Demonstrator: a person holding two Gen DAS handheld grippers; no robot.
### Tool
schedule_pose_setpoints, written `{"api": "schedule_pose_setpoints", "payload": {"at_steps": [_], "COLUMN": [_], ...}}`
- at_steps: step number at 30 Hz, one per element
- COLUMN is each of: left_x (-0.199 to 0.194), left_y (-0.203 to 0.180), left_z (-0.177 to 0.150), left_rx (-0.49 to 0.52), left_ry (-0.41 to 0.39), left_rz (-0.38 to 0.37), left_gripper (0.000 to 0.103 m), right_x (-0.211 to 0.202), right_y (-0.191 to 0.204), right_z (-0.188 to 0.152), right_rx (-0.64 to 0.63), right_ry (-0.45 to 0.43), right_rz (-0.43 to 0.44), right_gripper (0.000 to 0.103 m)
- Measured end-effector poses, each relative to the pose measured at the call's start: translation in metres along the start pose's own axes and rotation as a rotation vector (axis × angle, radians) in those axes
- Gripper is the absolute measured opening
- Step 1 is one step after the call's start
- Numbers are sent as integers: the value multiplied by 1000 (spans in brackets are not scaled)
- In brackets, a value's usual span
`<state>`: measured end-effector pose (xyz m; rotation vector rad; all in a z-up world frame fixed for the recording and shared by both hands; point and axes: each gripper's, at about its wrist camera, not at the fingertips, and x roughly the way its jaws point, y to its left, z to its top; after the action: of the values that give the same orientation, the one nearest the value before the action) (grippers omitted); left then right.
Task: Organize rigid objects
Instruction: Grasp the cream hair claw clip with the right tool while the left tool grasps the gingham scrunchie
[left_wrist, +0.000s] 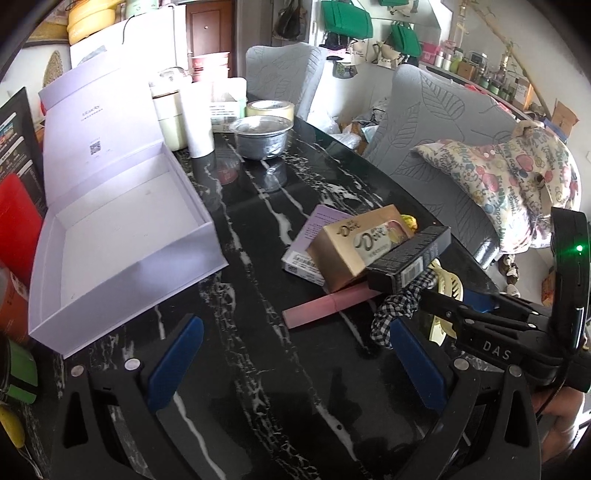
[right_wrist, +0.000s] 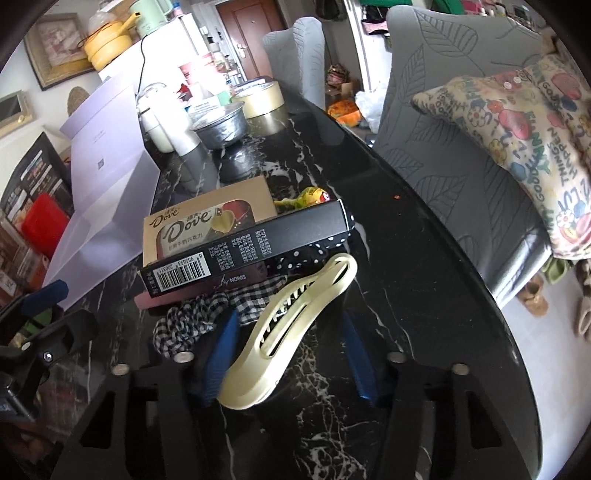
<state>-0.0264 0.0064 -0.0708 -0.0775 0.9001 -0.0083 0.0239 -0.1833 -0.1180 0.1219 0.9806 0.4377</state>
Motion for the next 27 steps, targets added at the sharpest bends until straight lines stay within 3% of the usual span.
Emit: {"api": "schedule_pose_setpoints", "payload": {"at_steps": [3, 6, 13, 19, 21, 26, 27], "left_x": [3, 5, 16, 36, 40, 52, 54], "left_y": [-8, -16, -38, -52, -56, -70, -72], "left_z": [1, -1, -3, -6, -6, -6, -7], "left_rx": [10, 24, 57, 47, 42, 59, 63], "left_ry": [5, 6, 16, 74, 89, 106, 105], "left_rz": [-29, -53, -115, -157, -185, -200, -200], "left_gripper": [103, 103, 102, 79, 67, 54, 44], "right_x": [-2, -7, -23, -32, -33, -34, -34], "right_y": [-4, -5, -20, -33, -37, -46, -47], "right_z": [-2, -5, -14, -19, -19, -21, -21], "right_rx": [23, 10, 10, 23, 32, 52, 53], "right_ry": [6, -1, 6, -3, -4, -3, -3], "right_rz": [50, 27, 10, 1, 1, 8, 9], "right_gripper": [29, 24, 24, 24, 24, 24, 24]}}
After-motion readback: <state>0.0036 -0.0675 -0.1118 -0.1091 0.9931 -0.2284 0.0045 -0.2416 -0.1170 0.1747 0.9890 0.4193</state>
